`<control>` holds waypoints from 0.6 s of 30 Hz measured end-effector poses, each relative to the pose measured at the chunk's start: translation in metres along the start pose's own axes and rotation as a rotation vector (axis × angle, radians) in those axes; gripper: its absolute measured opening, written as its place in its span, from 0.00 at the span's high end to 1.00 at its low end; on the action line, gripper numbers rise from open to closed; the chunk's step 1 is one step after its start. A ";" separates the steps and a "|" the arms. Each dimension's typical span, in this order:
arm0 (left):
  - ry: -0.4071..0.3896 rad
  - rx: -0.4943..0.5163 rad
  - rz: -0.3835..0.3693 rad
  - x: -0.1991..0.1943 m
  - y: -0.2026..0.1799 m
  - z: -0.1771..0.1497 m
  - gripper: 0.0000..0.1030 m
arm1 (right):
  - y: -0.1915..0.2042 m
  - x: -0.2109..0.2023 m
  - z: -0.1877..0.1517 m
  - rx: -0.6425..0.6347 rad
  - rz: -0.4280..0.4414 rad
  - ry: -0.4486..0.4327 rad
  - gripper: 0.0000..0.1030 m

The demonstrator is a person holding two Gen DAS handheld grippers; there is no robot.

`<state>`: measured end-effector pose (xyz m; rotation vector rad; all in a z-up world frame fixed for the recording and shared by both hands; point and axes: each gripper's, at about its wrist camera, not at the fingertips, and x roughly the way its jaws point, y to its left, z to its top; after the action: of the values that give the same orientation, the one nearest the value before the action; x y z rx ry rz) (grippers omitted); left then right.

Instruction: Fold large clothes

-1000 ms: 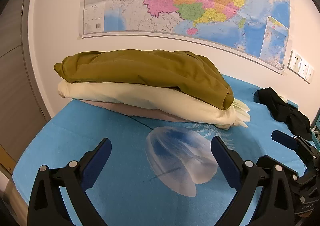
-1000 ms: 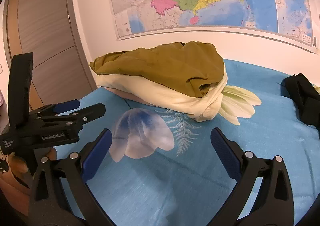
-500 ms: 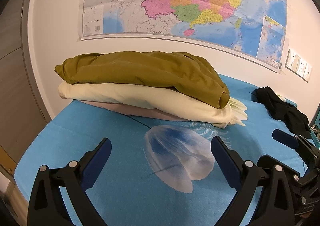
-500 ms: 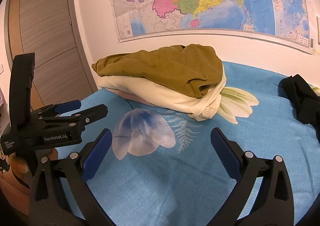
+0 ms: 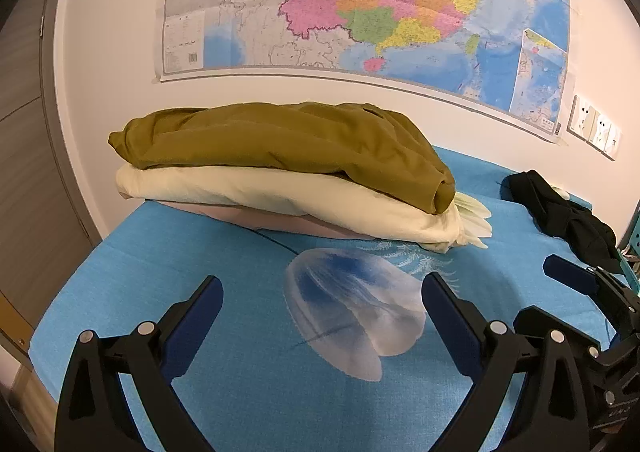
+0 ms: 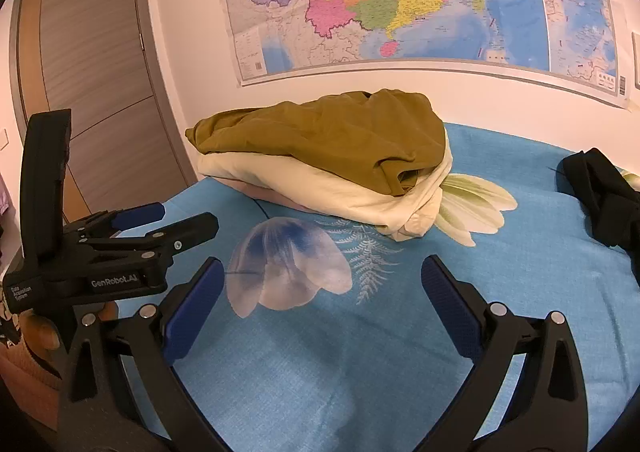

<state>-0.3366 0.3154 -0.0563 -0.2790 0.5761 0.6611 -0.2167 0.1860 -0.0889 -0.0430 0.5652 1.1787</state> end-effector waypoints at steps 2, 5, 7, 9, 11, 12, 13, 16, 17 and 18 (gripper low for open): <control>-0.001 0.002 -0.001 -0.001 0.000 -0.001 0.07 | 0.000 0.001 0.000 -0.001 0.000 0.003 0.06; 0.001 0.002 -0.002 0.000 0.000 -0.001 0.07 | 0.000 0.001 -0.001 -0.003 -0.001 0.002 0.06; 0.005 -0.002 -0.003 0.000 0.000 -0.002 0.07 | 0.001 0.001 -0.001 -0.002 -0.001 0.003 0.06; 0.006 -0.003 -0.003 0.000 0.000 -0.002 0.07 | 0.001 0.001 -0.001 -0.001 0.000 0.002 0.06; 0.005 -0.003 -0.004 -0.001 0.000 -0.002 0.07 | 0.002 0.001 -0.001 0.001 0.000 0.002 0.06; 0.005 -0.003 -0.002 0.000 0.000 -0.002 0.07 | 0.001 0.001 0.000 0.000 0.003 0.002 0.06; 0.005 -0.003 -0.001 0.000 0.000 -0.002 0.07 | 0.001 0.001 -0.001 0.000 0.001 0.002 0.06; 0.004 0.000 -0.002 -0.001 0.000 -0.003 0.07 | 0.001 0.001 -0.001 0.001 -0.001 0.000 0.06; 0.004 0.000 -0.003 0.000 0.000 -0.002 0.07 | 0.002 0.001 0.000 0.002 0.000 0.001 0.06; 0.004 -0.001 -0.004 0.000 0.000 -0.003 0.07 | 0.001 0.001 0.000 0.001 0.000 0.003 0.06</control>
<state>-0.3378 0.3139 -0.0582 -0.2824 0.5794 0.6568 -0.2176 0.1871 -0.0893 -0.0435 0.5683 1.1787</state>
